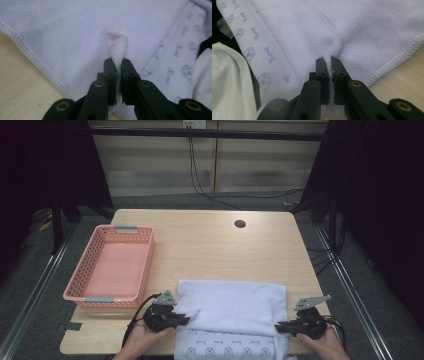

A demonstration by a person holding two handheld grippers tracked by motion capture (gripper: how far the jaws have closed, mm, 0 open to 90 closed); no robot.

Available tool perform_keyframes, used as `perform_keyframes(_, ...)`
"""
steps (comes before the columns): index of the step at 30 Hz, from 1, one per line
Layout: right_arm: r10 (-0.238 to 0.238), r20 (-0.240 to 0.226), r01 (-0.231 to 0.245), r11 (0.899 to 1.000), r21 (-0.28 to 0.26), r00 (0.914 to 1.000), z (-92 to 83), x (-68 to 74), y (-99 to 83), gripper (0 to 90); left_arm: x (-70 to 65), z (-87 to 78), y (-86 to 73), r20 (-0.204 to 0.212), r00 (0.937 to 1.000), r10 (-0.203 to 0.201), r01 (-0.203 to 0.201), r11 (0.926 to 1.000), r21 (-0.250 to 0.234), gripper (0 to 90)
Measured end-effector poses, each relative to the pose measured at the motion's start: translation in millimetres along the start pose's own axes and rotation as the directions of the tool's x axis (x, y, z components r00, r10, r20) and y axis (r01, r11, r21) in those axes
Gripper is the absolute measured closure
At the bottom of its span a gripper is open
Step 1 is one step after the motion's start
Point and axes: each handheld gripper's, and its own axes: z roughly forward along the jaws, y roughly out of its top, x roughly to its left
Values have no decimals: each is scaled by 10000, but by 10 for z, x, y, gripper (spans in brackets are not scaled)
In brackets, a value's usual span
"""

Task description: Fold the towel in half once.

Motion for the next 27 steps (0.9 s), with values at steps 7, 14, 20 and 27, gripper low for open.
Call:
perform_keyframes(7,484,750,-463,9985,-295,9960,-40,-170,32,864,75,55,67,-496,9984,-286,276,9994,-204,859)
perform_keyframes(14,382,1319,-315,9981,-520,9905,0,-209,99,863,219,145,197,-679,9962,-543,516,9978,-418,862)
perform_keyframes(20,459,1464,-372,9974,-612,9882,34,-332,195,863,361,243,350,-1066,9919,-692,635,9964,-561,863)
perform_keyframes(27,607,1608,-479,9955,-822,9851,90,-513,329,862,520,309,470,-1384,9868,-840,742,9944,-749,864)
